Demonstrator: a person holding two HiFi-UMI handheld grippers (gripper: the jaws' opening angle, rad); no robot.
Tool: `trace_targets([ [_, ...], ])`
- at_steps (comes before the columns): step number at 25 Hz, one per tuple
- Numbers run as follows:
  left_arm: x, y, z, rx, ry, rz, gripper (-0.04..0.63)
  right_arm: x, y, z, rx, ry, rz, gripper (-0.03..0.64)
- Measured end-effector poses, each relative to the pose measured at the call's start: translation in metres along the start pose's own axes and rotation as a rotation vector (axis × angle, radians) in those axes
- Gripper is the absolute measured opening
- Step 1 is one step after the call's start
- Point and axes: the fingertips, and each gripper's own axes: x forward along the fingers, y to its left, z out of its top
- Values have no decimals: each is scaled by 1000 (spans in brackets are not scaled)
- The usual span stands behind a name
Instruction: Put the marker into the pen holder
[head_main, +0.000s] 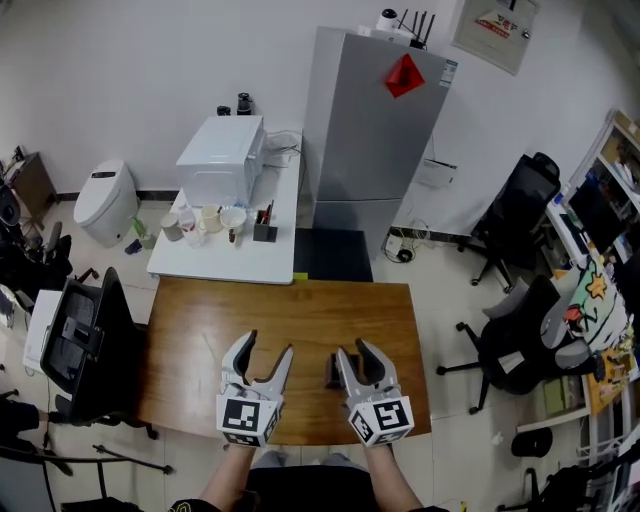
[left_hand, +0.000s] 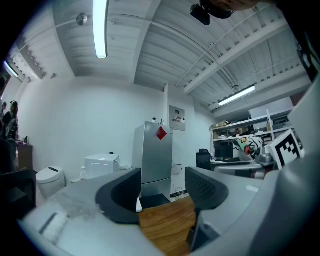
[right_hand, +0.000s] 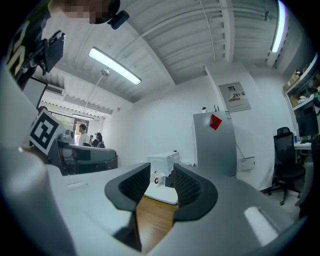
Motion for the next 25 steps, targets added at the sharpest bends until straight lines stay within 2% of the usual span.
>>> trace_targets([
  [3, -6, 11, 4, -23, -21, -18, 275, 1, 14, 5, 10, -7, -22, 135],
  [8, -25, 34, 8, -31, -38, -63, 275, -2, 41, 25, -60, -89, -133, 135],
  [12, -50, 51, 19, -34, -85, -37, 275, -3, 71, 31, -60, -97, -101, 135],
  [15, -69, 49, 21, 3, -78, -27, 275, -14, 84, 40, -57, -118, -74, 135],
  [18, -86, 31, 29, 31, -88, -19, 275, -41, 85, 50, -75, -142, -61, 135],
  [21, -103, -9, 38, 30, -121, -26, 275, -83, 77, 55, -75, -149, -50, 144],
  [25, -136, -73, 39, -11, -170, 0, 273, -162, 67, 59, -13, -232, 42, 217],
])
